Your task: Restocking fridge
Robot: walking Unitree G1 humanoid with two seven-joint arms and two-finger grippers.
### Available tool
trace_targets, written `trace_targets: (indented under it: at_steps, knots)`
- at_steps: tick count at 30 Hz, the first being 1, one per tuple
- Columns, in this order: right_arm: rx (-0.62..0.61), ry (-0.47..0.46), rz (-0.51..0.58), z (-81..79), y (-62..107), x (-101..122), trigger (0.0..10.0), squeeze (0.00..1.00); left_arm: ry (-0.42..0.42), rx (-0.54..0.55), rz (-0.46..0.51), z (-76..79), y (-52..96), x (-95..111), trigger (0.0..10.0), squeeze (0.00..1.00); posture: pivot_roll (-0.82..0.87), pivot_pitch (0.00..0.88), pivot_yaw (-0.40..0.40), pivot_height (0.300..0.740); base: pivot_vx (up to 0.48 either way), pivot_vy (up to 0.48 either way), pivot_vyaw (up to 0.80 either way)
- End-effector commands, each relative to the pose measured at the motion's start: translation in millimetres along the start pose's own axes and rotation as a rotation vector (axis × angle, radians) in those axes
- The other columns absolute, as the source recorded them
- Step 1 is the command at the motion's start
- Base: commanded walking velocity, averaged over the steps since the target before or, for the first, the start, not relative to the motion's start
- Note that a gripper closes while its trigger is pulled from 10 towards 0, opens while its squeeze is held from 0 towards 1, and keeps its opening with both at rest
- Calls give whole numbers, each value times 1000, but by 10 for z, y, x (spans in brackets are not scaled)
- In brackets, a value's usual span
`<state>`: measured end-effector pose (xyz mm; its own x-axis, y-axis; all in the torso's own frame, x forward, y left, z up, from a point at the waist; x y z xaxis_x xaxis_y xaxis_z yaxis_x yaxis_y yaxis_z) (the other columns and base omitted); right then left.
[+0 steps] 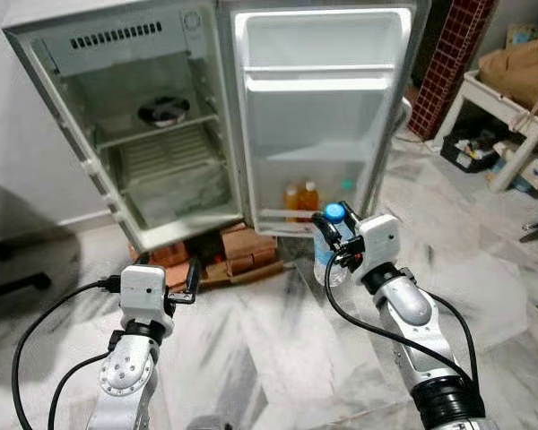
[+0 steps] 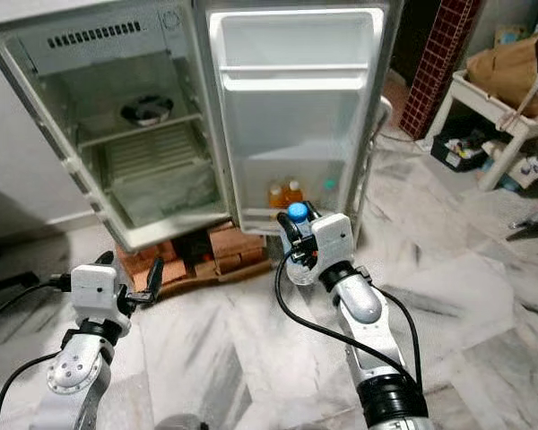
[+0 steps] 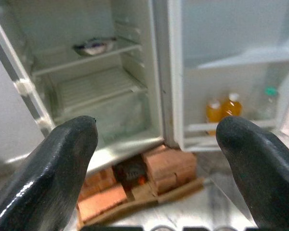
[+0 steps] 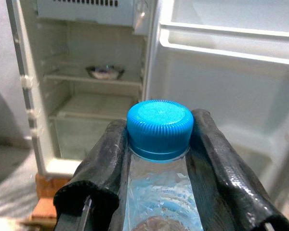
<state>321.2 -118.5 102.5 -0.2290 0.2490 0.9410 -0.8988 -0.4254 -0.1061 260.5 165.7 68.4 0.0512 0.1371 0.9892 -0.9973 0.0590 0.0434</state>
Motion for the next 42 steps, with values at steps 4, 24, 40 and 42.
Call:
trace_targets:
  at_steps: [4,24,40,42]
  knots:
    - [22,11,60,-85,-99,148,10000,0,-24,28,-1,-98,6,14,10000,0,15,56,27,740,411,246,0]
    - [18,11,68,-94,-131,174,10000,0,-37,26,-2,-90,-5,30,10000,0,17,75,31,740,432,25,0]
    - [37,10,55,-126,-109,138,10000,0,-26,15,1,-50,13,23,10000,0,18,82,27,740,60,0,0]
    - [38,11,56,-125,-110,140,10000,0,-25,15,1,-49,11,23,10000,0,17,81,26,740,0,0,0]
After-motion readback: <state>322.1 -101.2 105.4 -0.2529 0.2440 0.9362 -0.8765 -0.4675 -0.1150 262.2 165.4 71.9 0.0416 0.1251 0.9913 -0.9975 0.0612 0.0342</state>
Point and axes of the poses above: a point about 5 cm out from each wrist's last joint towards the gripper, its own y axis pointing back from the gripper into the wrist, its own x axis along the axis of the wrist's last joint, z = x × y, the point moved 3 cm from there along -y, pointing out of the wrist towards the gripper, and after that the axes turned 12 degrees about y, right-handed, at the moved point
